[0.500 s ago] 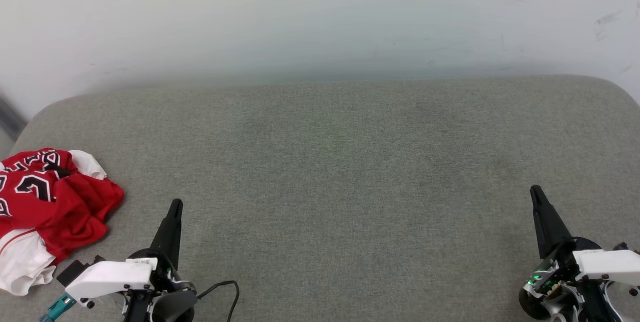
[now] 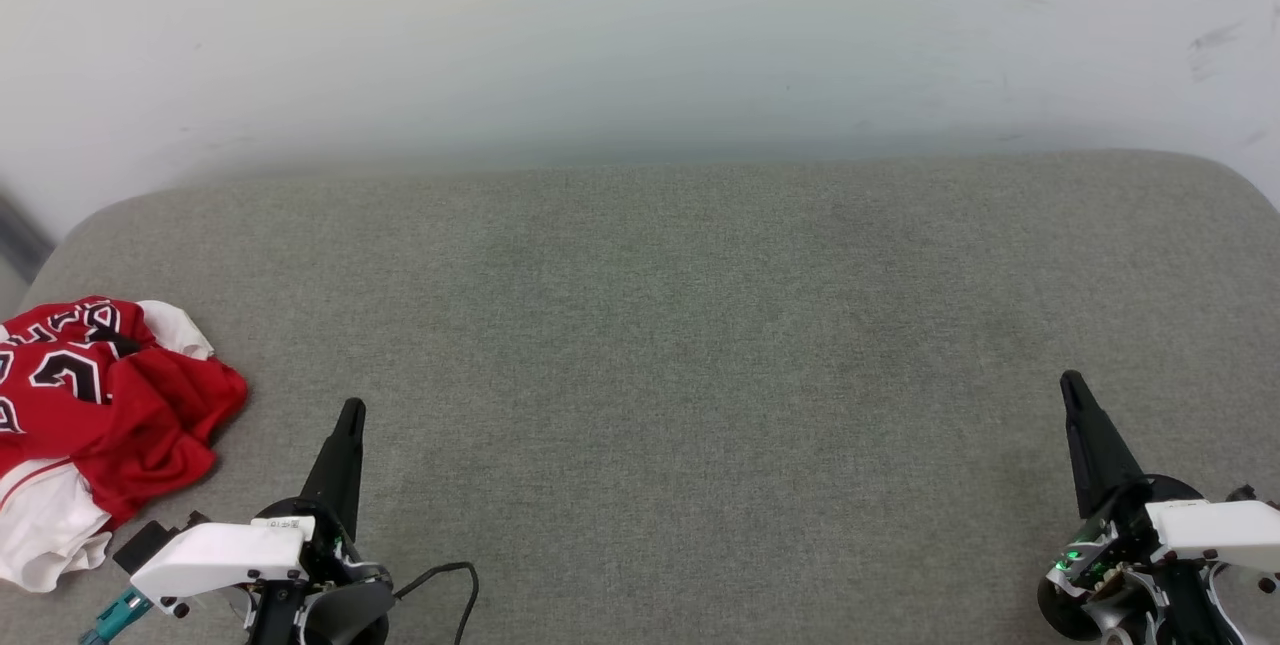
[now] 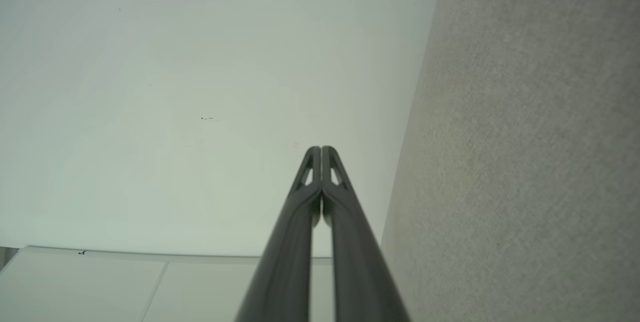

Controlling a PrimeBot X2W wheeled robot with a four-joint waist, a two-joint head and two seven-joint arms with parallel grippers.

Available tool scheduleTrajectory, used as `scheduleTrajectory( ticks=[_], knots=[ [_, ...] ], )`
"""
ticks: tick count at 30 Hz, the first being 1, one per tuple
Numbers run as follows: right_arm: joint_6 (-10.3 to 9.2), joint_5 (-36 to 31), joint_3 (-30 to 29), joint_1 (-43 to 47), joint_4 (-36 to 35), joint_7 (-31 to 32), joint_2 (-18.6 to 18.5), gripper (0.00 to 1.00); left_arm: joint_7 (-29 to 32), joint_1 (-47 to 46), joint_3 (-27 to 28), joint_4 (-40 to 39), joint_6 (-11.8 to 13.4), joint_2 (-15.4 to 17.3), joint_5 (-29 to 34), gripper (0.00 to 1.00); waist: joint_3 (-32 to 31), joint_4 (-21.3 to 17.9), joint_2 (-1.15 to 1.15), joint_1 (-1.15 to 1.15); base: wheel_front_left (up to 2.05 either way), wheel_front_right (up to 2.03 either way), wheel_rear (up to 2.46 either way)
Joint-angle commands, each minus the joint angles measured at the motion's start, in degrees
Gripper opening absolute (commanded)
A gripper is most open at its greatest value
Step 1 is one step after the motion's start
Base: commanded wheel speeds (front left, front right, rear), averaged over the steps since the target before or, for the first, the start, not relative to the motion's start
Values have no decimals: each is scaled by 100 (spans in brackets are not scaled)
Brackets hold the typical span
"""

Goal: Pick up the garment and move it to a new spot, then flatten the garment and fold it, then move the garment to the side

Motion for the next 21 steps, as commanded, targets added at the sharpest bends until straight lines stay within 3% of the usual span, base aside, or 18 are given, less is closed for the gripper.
scheduleTrajectory(
  ticks=[1,4,5,21],
  knots=[
    [0,19,4,-43,2,1,14,0,8,-35,3,0,-12,-5,0,0,0,0,0,0,0,0,0],
    [0,19,4,-43,2,1,14,0,8,-35,4,0,-12,-5,0,0,0,0,0,0,0,0,0],
    [0,0,0,0,-1,0,0,100,0,0,-4,0,0,0,0,100,0,0,0,0,0,0,0],
    [0,-106,166,189,-193,-349,0,100,-336,108,-303,-299,1,-8,76,100,5,10,0,0,0,0,0]
  ],
)
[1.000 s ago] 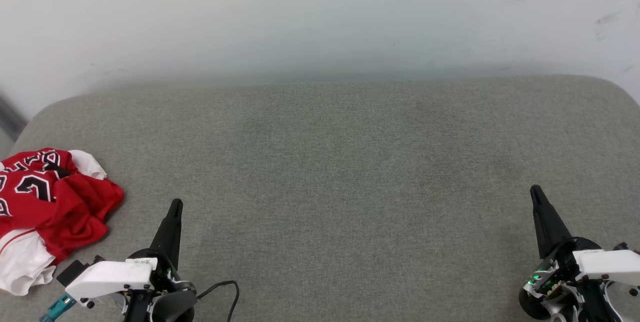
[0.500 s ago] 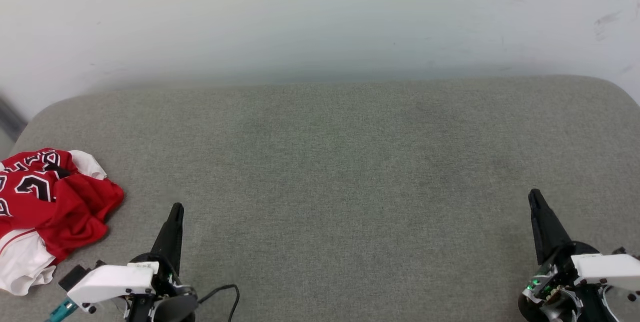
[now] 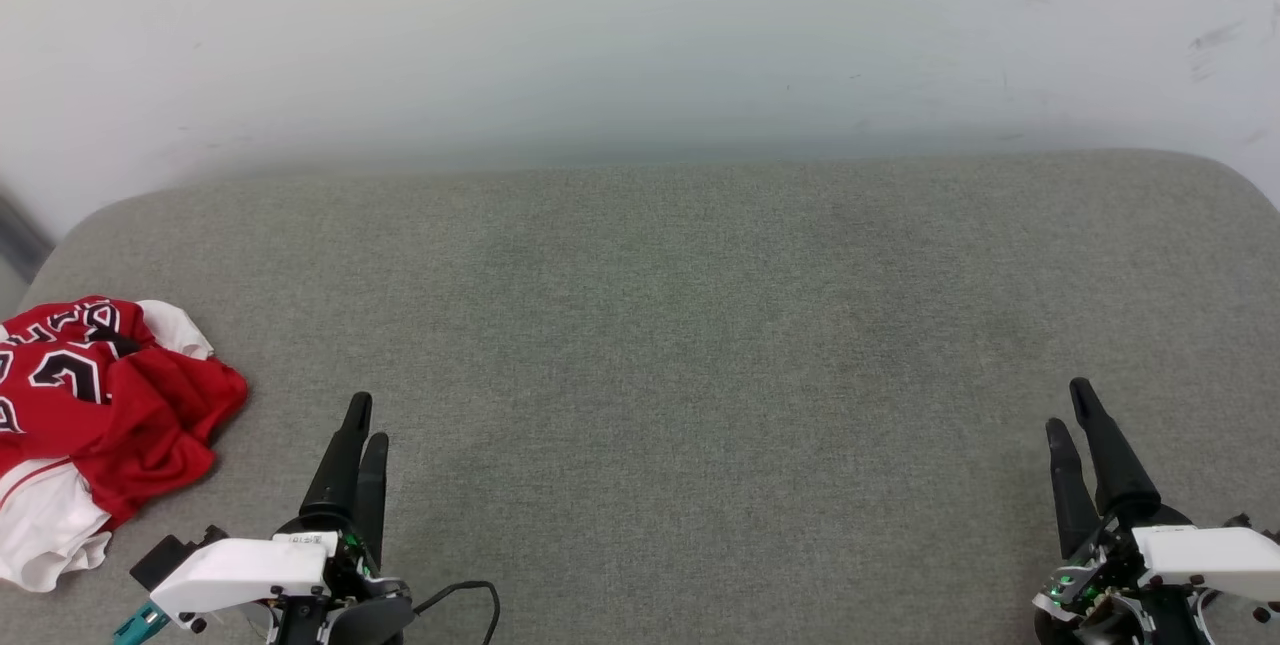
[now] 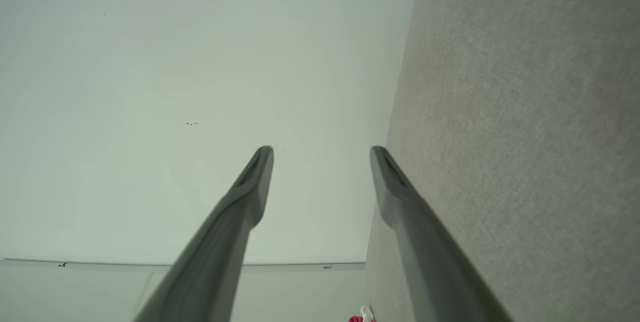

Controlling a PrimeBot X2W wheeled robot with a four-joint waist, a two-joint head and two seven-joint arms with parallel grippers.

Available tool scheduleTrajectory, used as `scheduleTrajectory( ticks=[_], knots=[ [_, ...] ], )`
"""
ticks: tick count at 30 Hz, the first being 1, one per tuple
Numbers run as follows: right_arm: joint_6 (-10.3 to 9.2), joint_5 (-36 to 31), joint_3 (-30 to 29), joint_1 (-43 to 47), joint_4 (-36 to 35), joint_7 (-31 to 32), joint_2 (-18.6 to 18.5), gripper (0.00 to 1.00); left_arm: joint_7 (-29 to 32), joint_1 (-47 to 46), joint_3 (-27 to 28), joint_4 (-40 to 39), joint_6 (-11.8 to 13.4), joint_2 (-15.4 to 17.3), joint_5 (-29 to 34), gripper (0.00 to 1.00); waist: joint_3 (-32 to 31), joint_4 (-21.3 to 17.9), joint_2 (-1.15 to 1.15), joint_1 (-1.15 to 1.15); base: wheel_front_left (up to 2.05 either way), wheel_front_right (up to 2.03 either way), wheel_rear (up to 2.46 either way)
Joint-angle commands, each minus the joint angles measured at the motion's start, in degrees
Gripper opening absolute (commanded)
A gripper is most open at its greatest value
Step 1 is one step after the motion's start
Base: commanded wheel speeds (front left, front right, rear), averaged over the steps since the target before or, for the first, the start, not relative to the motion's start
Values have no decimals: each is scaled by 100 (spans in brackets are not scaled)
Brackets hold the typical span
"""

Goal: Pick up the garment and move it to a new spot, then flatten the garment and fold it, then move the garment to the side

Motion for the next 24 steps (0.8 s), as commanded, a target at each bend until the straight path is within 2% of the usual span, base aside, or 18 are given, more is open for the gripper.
scheduleTrajectory(
  ticks=[1,5,12,24],
  knots=[
    [9,-55,26,-67,-147,-53,-20,100,-47,-111,-42,-165,0,22,44,100,-1,3,0,0,0,0,0],
    [9,-264,76,-47,-248,-158,-49,100,-163,-100,-157,-251,0,82,227,100,-4,16,0,0,0,0,0],
    [9,-854,64,-21,-417,-331,-58,100,-340,-119,-173,-262,0,94,1138,100,-7,36,0,0,0,0,0],
    [10,-3589,182,46,-764,-599,-143,100,-606,-122,-233,-652,-1,87,3397,100,-15,57,0,0,0,0,0]
  ],
)
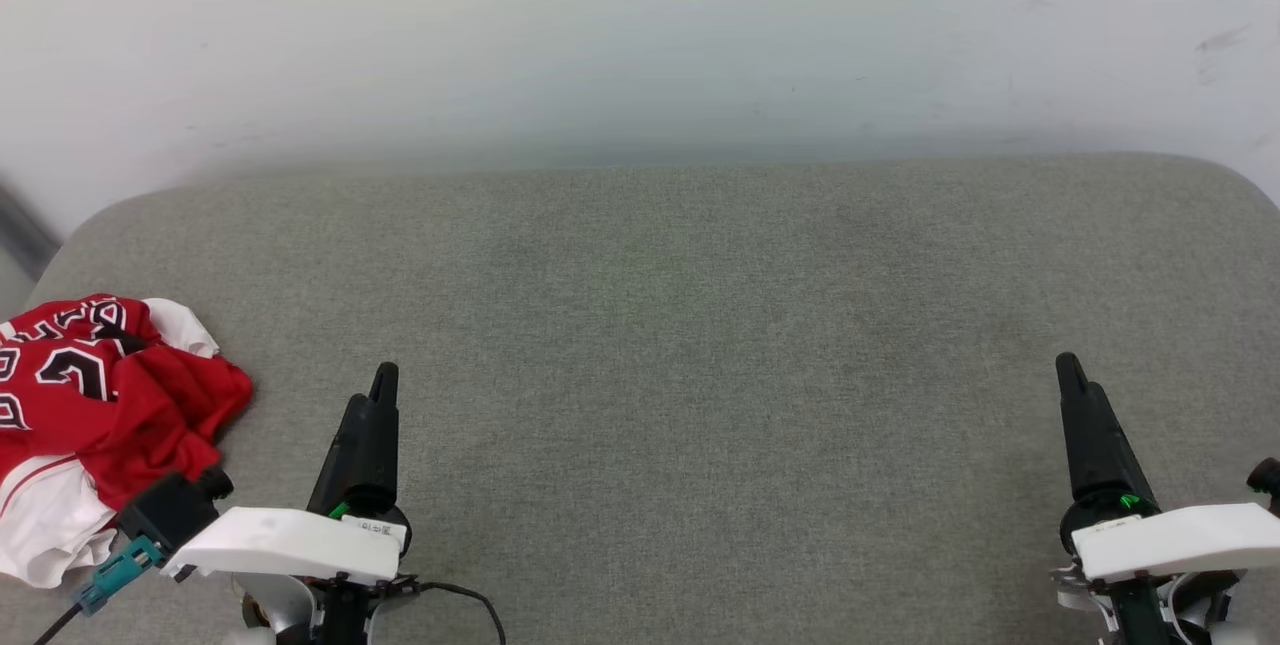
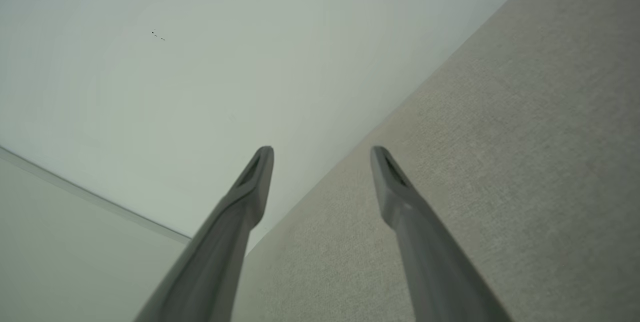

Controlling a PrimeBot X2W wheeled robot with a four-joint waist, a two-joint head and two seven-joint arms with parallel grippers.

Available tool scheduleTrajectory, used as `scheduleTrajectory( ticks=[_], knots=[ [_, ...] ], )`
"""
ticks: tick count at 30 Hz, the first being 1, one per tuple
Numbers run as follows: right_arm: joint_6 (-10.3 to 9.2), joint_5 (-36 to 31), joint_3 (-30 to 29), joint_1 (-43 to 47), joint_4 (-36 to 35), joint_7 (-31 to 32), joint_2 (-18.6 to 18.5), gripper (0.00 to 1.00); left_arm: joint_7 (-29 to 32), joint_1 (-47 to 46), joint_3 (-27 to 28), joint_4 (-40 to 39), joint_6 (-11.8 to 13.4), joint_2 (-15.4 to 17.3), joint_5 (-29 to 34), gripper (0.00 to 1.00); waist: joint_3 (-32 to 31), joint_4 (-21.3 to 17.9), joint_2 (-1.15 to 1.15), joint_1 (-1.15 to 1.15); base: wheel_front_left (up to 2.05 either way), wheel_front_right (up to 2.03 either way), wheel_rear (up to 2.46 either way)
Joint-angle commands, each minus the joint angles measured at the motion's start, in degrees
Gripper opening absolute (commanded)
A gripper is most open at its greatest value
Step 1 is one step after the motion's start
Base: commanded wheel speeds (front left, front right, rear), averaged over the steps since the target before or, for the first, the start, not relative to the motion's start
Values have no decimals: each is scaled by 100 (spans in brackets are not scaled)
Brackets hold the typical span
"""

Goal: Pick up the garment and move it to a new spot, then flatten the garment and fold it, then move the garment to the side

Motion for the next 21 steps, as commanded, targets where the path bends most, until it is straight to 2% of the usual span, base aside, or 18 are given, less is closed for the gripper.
scheduleTrajectory(
  ticks=[1,13,21],
  knots=[
    [10,-306,20,-23,-124,-57,-27,100,-59,-112,-24,-152,-1,41,271,100,-1,2,0,0,0,0,0],
    [11,-1753,78,63,-360,-16,18,100,-290,-26,-93,-399,133,147,1741,100,1,28,0,0,0,0,0],
    [11,-2447,91,132,-641,54,33,100,-431,-13,-255,-452,261,280,2397,100,6,42,0,0,0,0,0]
  ],
)
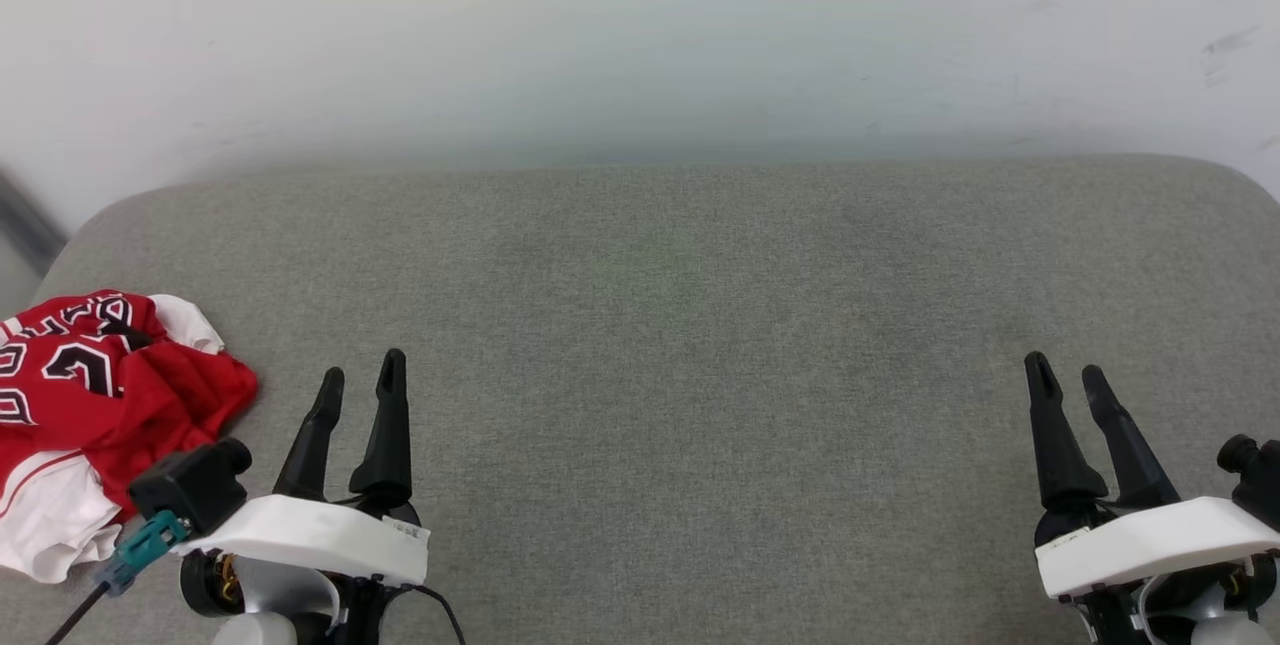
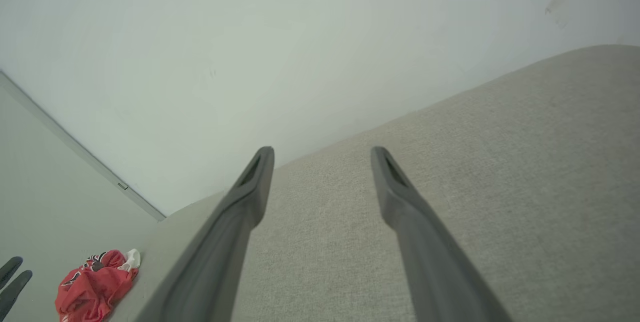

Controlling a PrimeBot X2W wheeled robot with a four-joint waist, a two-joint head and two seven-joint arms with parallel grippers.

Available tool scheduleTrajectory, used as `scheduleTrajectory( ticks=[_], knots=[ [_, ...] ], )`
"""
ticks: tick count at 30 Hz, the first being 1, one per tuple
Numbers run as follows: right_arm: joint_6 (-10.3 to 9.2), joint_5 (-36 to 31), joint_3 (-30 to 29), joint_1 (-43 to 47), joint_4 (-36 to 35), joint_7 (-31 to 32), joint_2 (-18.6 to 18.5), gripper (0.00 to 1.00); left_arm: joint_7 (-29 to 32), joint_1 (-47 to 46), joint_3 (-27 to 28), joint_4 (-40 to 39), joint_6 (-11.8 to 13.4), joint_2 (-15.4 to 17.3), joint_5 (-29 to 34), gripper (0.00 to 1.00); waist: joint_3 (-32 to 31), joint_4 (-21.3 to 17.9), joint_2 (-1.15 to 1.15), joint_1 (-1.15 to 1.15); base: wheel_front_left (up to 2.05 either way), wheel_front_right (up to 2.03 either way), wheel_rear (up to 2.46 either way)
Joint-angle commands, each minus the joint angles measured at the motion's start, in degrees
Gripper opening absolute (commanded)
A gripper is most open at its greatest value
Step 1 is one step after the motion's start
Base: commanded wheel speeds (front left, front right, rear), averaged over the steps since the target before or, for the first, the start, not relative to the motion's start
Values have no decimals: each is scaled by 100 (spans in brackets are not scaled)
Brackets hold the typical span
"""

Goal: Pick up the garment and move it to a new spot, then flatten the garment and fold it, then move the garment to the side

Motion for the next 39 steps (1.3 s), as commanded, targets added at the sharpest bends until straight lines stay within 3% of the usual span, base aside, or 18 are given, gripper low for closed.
scheduleTrajectory(
  ticks=[1,19,39],
  knots=[
    [10,-190,-7,-7,-136,17,-1,100,-55,-24,-40,-98,30,64,192,100,-1,2,0,0,0,0,0],
    [11,-1518,-180,193,-511,136,63,100,-334,-11,-369,48,271,256,1265,100,-3,11,0,0,0,0,0],
    [12,-2199,-236,361,-652,50,70,100,-584,-38,-379,297,250,213,2104,100,-21,35,0,0,0,0,0]
  ],
)
